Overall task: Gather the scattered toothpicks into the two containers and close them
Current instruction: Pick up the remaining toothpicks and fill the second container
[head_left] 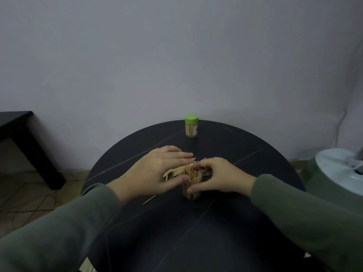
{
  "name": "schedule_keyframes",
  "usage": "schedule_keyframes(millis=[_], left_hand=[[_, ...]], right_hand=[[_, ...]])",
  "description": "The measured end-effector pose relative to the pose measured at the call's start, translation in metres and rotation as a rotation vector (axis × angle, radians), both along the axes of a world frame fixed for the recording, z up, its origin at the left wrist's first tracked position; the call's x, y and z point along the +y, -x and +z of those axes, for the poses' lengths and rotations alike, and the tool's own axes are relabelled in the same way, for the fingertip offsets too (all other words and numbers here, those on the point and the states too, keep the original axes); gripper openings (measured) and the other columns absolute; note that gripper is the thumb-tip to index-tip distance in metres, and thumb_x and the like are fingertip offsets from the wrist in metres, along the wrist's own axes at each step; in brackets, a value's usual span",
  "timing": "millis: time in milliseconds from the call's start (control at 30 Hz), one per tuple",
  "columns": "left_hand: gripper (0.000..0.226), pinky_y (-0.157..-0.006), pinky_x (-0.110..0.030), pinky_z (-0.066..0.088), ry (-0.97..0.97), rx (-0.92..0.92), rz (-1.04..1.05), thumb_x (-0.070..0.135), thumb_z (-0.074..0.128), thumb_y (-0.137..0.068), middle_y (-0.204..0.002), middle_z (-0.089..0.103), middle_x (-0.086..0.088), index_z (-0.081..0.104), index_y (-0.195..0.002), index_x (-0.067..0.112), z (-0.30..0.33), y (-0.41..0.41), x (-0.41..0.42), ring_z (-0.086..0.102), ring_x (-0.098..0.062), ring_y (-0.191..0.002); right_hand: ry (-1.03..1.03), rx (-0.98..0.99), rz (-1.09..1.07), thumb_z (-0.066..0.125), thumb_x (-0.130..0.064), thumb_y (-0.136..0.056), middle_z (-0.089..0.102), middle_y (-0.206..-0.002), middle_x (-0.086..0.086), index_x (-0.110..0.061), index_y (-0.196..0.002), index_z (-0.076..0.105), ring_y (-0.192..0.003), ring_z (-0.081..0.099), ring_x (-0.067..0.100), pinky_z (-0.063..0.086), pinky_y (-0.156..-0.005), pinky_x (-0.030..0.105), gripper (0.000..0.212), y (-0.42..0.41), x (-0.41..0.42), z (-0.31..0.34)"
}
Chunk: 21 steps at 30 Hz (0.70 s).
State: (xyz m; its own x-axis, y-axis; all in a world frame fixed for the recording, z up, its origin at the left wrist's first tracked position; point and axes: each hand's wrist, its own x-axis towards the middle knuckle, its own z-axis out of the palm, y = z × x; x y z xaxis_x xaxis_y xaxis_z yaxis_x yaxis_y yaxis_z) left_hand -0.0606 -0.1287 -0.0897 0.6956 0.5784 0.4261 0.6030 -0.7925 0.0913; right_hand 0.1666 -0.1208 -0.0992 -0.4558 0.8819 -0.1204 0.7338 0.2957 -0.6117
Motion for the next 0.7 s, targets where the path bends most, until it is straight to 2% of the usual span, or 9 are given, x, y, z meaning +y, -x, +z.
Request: schedule_keyframes(millis=[133, 233, 333, 367, 467, 500, 600, 667, 700], left_hand=[[0.063, -0.109, -0.042, 0.037, 0.110, 0.149, 0.049, 0.066, 0.040, -0.091, -0.148, 0.041, 0.018, 0.045, -0.143, 0.031, 0.000, 0.005, -0.003, 0.031, -0.011, -0.141], [0.067, -0.110, -0.041, 0.028, 0.032, 0.296, 0.022, 0.072, 0.034, -0.090, -0.155, 0.030, 0.017, 0.041, -0.145, 0.034, 0.000, 0.002, -0.009, 0.019, -0.013, -0.147], [0.067, -0.115, -0.039, 0.015, 0.204, 0.239, 0.040, 0.073, 0.035, -0.088, -0.157, 0.022, 0.020, 0.041, -0.145, 0.038, 0.003, -0.002, -0.013, 0.007, -0.006, -0.148], [0.065, -0.114, -0.041, 0.017, 0.212, 0.204, 0.040, 0.072, 0.034, -0.088, -0.156, 0.025, 0.020, 0.043, -0.143, 0.039, 0.003, -0.002, -0.013, 0.010, -0.007, -0.147], [0.057, -0.106, -0.046, 0.038, 0.041, 0.100, 0.085, 0.067, 0.031, -0.093, -0.148, 0.043, 0.015, 0.055, -0.134, 0.035, 0.001, 0.002, -0.010, 0.031, -0.013, -0.140], [0.056, -0.105, -0.046, 0.040, 0.017, 0.073, 0.100, 0.066, 0.033, -0.094, -0.147, 0.044, 0.013, 0.054, -0.135, 0.034, 0.002, 0.003, -0.010, 0.033, -0.013, -0.138], [0.070, -0.113, -0.044, 0.027, 0.059, 0.175, 0.080, 0.072, 0.031, -0.090, -0.159, 0.022, 0.013, 0.028, -0.150, 0.037, 0.002, 0.000, -0.012, 0.015, -0.012, -0.146], [0.077, -0.118, -0.045, 0.016, 0.128, 0.321, 0.097, 0.077, 0.025, -0.087, -0.161, 0.002, 0.016, 0.010, -0.153, 0.039, 0.003, -0.006, -0.016, -0.002, -0.011, -0.148], [0.078, -0.120, -0.045, 0.012, 0.147, 0.373, 0.119, 0.076, 0.022, -0.087, -0.161, -0.002, 0.016, 0.008, -0.153, 0.038, 0.003, -0.008, -0.017, -0.007, -0.011, -0.148]], right_hand=[[0.008, -0.008, -0.002, 0.062, -0.092, -0.040, 0.059, -0.127, -0.017, -0.044, -0.127, 0.057, -0.125, 0.048, 0.015, 0.040, -0.106, 0.047, 0.099, 0.001, 0.002, -0.001], [0.012, 0.018, 0.025, 0.064, -0.088, -0.044, 0.063, -0.118, -0.020, -0.045, -0.118, 0.061, -0.118, 0.053, 0.010, 0.041, -0.105, 0.047, 0.085, 0.001, 0.003, -0.002], [0.000, 0.040, 0.044, 0.065, -0.084, -0.047, 0.065, -0.112, -0.020, -0.045, -0.113, 0.063, -0.113, 0.056, 0.006, 0.043, -0.104, 0.046, 0.077, 0.002, 0.003, -0.002], [0.001, 0.039, 0.045, 0.065, -0.086, -0.046, 0.064, -0.113, -0.020, -0.045, -0.114, 0.063, -0.113, 0.056, 0.007, 0.043, -0.103, 0.045, 0.079, 0.001, 0.003, -0.001], [0.001, 0.023, 0.045, 0.066, -0.085, -0.046, 0.062, -0.116, -0.020, -0.044, -0.120, 0.060, -0.115, 0.054, 0.009, 0.041, -0.104, 0.045, 0.085, 0.001, 0.003, -0.001], [0.002, 0.017, 0.046, 0.066, -0.084, -0.046, 0.062, -0.118, -0.020, -0.044, -0.121, 0.060, -0.116, 0.053, 0.009, 0.041, -0.105, 0.045, 0.086, 0.001, 0.003, -0.001], [-0.005, 0.016, 0.048, 0.066, -0.081, -0.050, 0.061, -0.121, -0.017, -0.040, -0.125, 0.058, -0.118, 0.053, 0.009, 0.041, -0.105, 0.045, 0.086, 0.000, 0.002, 0.000], [0.003, 0.029, 0.055, 0.067, -0.078, -0.052, 0.063, -0.116, -0.019, -0.045, -0.117, 0.059, -0.115, 0.055, 0.006, 0.042, -0.105, 0.045, 0.073, 0.000, 0.002, 0.000], [0.003, 0.036, 0.061, 0.067, -0.076, -0.054, 0.064, -0.112, -0.021, -0.047, -0.112, 0.060, -0.112, 0.056, 0.004, 0.042, -0.104, 0.045, 0.066, 0.000, 0.001, 0.001]])
